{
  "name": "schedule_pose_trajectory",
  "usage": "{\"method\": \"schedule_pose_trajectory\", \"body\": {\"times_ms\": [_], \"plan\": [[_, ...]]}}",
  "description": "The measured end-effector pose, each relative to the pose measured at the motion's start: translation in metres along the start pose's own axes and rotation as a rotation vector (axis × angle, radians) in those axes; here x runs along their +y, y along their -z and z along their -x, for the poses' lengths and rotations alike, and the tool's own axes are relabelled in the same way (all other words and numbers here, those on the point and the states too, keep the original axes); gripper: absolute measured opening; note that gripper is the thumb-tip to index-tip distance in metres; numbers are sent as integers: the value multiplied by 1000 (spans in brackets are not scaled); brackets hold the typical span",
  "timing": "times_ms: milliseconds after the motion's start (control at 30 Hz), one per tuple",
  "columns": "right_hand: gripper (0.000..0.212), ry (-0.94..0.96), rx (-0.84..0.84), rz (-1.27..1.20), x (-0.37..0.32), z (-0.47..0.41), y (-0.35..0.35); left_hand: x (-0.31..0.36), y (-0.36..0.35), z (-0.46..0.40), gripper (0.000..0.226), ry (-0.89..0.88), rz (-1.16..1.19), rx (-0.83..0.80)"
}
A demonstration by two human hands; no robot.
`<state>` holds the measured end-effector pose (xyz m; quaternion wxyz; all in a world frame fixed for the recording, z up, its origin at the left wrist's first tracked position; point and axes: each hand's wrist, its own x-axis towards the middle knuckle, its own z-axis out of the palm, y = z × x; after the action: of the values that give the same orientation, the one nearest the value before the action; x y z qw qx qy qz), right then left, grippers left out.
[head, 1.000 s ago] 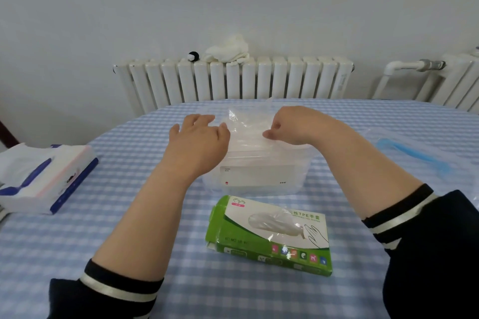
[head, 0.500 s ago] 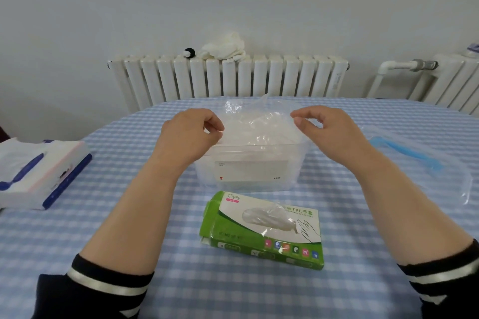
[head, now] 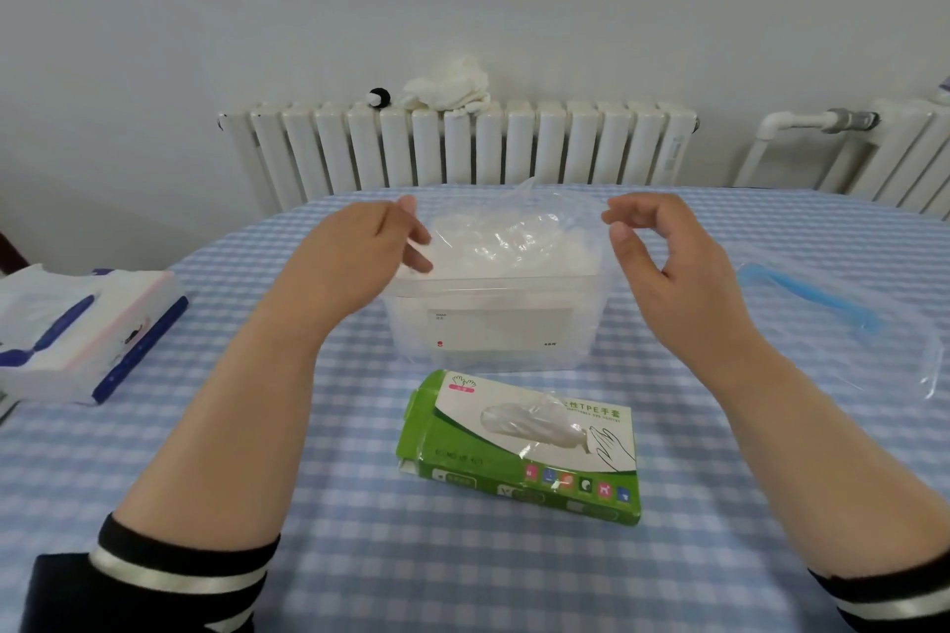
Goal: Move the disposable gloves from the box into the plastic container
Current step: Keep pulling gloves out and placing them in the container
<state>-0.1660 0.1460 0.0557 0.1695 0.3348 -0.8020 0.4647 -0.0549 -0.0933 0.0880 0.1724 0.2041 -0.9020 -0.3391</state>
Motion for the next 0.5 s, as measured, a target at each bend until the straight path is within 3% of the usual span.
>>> {"method": "schedule_pose_trajectory", "body": {"times_ms": [133, 300, 400, 467, 500], "plan": [[17, -50, 40, -124, -8, 0, 5, -7, 2, -2, 14, -29, 25, 184], [13, -51, -27, -155, -24, 3, 14, -13, 8, 1, 9, -66, -33, 290], [5, -112, -401, -91, -39, 6, 23, 4, 13, 13, 9, -150, -2, 348], [27, -113, -763, 162, -44, 12, 21, 25, 15, 26, 11, -226, 197, 230], [40, -100, -909, 284, -44, 17, 15, 35, 16, 35, 12, -249, 261, 90]]}}
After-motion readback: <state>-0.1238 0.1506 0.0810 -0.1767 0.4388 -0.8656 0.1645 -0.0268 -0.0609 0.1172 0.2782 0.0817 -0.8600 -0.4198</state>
